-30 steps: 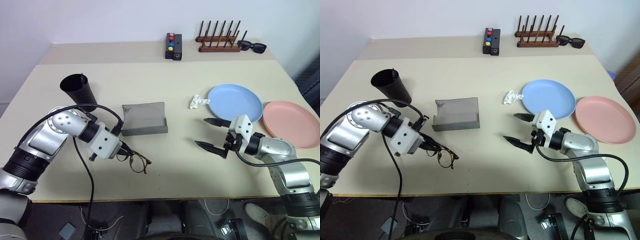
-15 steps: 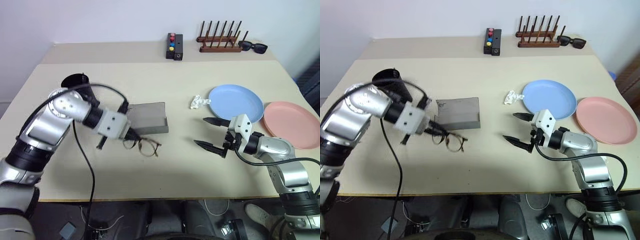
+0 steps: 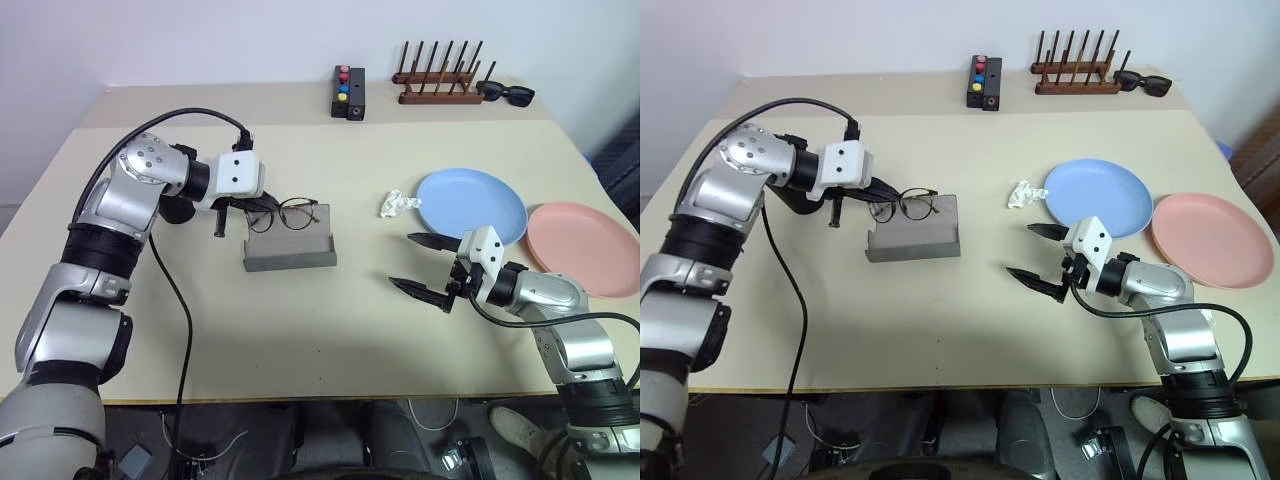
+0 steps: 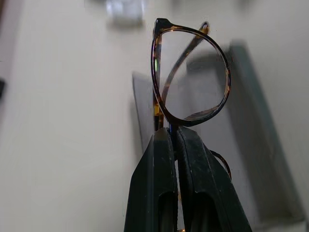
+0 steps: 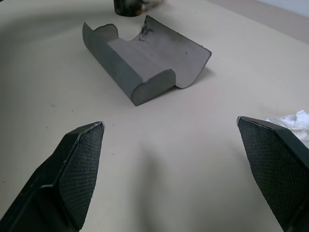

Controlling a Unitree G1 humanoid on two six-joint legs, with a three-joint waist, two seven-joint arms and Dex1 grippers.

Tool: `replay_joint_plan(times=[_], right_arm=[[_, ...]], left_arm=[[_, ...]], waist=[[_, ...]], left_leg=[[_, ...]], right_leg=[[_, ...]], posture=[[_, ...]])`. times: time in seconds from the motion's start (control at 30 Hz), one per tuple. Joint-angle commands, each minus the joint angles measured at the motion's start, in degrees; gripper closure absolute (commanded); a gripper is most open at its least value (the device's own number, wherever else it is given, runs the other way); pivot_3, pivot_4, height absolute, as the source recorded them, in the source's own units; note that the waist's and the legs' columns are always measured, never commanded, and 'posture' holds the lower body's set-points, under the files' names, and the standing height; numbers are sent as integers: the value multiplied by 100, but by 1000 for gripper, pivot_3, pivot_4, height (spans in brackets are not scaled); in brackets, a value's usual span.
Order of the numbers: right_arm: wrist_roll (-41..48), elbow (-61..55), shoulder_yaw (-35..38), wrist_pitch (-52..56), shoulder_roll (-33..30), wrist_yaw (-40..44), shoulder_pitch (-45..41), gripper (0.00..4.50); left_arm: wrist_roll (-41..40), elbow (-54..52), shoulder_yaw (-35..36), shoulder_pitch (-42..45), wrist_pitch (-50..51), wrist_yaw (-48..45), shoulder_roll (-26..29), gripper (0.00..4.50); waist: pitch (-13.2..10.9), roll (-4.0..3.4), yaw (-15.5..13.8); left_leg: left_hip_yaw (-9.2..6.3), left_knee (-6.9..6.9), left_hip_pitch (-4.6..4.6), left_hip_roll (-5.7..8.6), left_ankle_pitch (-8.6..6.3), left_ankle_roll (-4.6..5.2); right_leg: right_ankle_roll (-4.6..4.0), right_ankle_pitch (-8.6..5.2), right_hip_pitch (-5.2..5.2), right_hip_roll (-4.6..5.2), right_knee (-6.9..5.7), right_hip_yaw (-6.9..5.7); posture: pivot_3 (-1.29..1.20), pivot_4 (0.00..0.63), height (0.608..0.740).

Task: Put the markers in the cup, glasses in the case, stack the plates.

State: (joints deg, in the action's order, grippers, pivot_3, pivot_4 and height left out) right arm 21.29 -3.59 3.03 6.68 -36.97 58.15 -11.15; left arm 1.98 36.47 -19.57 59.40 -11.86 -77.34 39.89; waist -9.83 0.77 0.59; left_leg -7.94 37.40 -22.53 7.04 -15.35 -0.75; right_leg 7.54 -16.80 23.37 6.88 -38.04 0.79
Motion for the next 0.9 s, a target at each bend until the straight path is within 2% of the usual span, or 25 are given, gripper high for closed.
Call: replay_joint_plan(times=[0.03,0.17,0.43,0.67,0.9], right_arm=[[5,114,82,-250,45,52,-37,0],[0,215,100,-402,47,87,43,0],[22,65,106,-372,29,-1,130,0],[82,-199,128,-160,-26,-95,143,0],[129,-424,137,103,-60,-165,72,0]], left_arm=[[277,553,-72,355,-576,-44,-190,4460],[478,951,-128,419,-936,-9,-451,4460],[719,1174,-131,346,-1005,272,-876,4460],[769,730,-139,115,-813,348,-994,4460],[610,-471,-78,-432,-172,103,-799,4460]], waist=[[0,1,-9],[0,1,16],[0,1,23],[0,1,17],[0,1,23]], left_leg=[[0,1,0,1,0,0],[0,1,-1,1,0,1],[1,0,-1,0,-1,1],[1,1,-1,1,-1,1],[1,0,-1,0,0,1]], right_leg=[[0,0,-1,1,0,0],[3,1,0,1,0,0],[3,1,3,1,-3,1],[3,2,2,1,-3,1],[3,2,4,1,-3,3]], posture=[[0,150,740],[0,150,740],[0,150,740],[0,150,740],[0,150,740]])
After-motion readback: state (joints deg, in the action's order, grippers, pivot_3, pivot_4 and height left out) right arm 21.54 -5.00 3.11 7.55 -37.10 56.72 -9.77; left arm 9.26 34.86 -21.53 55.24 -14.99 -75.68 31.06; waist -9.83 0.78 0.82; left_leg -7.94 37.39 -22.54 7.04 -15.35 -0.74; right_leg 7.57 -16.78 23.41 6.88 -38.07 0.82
